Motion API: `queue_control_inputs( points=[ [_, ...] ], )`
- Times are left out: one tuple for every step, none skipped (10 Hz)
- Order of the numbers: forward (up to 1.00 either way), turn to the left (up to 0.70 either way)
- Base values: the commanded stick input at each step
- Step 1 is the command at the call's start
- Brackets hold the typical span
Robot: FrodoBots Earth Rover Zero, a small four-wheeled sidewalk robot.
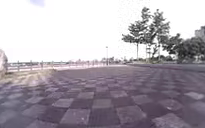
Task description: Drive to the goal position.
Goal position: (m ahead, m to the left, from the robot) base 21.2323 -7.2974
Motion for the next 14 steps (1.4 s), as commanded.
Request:
queue_control_inputs(
  points=[
    [0.70,0.01],
    [0.70,0.01],
    [0.70,0.01],
    [0.70,0.01],
    [0.70,0.01],
    [0.70,0.01],
    [0.70,0.01],
    [0.70,0.01],
    [0.70,0.01],
    [0.70,0.01],
    [0.70,0.01],
    [0.70,0.01],
    [0.70,0.01],
    [0.70,0.01]
  ],
)
